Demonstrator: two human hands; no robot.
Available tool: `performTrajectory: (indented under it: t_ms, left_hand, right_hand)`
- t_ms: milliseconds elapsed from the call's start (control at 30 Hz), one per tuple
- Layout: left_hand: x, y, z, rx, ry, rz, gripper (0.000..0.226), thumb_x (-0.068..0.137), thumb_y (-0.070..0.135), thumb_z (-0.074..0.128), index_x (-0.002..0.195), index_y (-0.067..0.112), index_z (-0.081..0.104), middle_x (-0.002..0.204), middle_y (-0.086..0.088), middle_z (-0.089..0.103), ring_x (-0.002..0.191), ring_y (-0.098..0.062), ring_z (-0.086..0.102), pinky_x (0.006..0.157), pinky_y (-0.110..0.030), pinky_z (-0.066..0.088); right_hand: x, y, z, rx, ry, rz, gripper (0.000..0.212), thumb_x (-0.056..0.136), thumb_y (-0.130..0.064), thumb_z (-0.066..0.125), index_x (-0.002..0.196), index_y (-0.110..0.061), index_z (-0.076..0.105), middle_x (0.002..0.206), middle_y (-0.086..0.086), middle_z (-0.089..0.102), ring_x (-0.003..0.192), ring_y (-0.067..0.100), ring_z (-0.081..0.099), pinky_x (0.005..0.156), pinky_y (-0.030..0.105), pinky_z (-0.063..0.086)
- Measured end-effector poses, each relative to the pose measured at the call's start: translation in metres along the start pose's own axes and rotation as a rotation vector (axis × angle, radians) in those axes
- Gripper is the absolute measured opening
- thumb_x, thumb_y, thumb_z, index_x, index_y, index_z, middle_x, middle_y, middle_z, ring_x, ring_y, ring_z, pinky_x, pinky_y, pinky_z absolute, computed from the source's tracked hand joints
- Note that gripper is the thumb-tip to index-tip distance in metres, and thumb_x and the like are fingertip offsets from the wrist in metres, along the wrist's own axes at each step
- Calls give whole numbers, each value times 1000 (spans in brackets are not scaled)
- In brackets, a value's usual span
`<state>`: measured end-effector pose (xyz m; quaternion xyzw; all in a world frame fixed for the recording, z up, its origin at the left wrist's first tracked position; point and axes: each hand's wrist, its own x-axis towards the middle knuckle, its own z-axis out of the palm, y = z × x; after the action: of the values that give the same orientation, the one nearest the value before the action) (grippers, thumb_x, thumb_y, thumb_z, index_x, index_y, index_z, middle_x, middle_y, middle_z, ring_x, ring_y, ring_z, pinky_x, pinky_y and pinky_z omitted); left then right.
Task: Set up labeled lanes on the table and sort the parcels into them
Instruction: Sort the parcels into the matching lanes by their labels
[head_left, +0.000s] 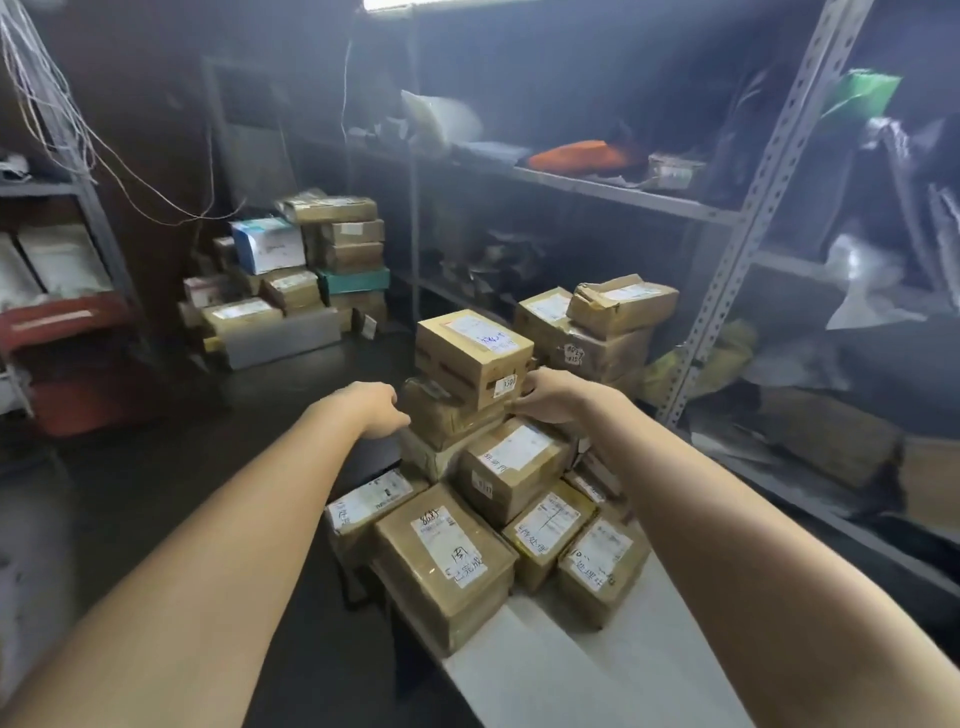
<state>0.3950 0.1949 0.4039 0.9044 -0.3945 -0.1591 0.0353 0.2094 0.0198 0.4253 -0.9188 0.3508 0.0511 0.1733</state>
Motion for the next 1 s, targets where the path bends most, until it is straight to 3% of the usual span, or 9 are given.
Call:
performTrajectory:
  t_ms: [100, 200, 367, 567, 733, 900, 1000]
  left_hand:
    - [34, 8, -9, -34, 30, 14, 54, 97, 48, 51, 145, 23, 46, 144, -7, 51, 126, -29, 52, 94, -38, 44]
    - [70, 16, -17, -56, 45, 17, 55, 95, 52, 51, 142, 24, 49, 141, -6, 53, 124, -30, 52, 96, -39, 46]
    - [131, 34, -22, -135, 39, -5, 60, 95, 54, 49, 147, 23, 44, 146, -5, 50, 130, -29, 49, 102, -40, 44]
    - [191, 55, -15, -457, 24, -72, 66, 98, 52, 46, 154, 21, 29, 151, -11, 43, 133, -34, 46, 107, -46, 44]
    - [233, 64, -6, -789, -87, -195, 73, 98, 51, 46, 155, 17, 15, 151, -12, 38, 130, -35, 46, 99, -51, 50]
    - [266, 62, -3, -942, -114, -140, 85, 85, 52, 57, 153, 25, 15, 142, -9, 51, 121, -34, 55, 98, -49, 51]
    - [284, 54, 2, -1011, -115, -4, 73, 88, 42, 65, 149, 23, 29, 134, -5, 58, 115, -28, 61, 100, -48, 51]
  right_hand:
    - [35, 0, -10, 7, 55, 30, 47, 90, -50, 61, 124, -17, 62, 122, 2, 65, 108, 23, 62, 95, 40, 51]
    - [75, 3, -21, 5, 94, 27, 43, 94, -49, 59, 120, -14, 61, 118, 3, 65, 104, 23, 60, 81, 35, 48]
    - [141, 20, -27, 73, 157, 49, 47, 95, -47, 59, 130, -16, 56, 127, 3, 61, 112, 23, 58, 96, 40, 50]
    - [214, 35, -24, 160, 187, 75, 53, 96, -51, 55, 136, -15, 52, 134, 6, 61, 118, 24, 59, 99, 44, 51]
    - [262, 35, -14, 245, 154, 142, 64, 98, -53, 50, 147, -12, 44, 147, 9, 52, 131, 29, 52, 107, 43, 45]
    - [277, 30, -3, 224, 136, 217, 52, 97, -54, 49, 126, -12, 58, 123, 6, 66, 104, 24, 61, 87, 36, 48]
    - [270, 27, 0, 283, 122, 279, 56, 97, -54, 51, 131, -10, 57, 124, 7, 65, 109, 25, 62, 85, 36, 48]
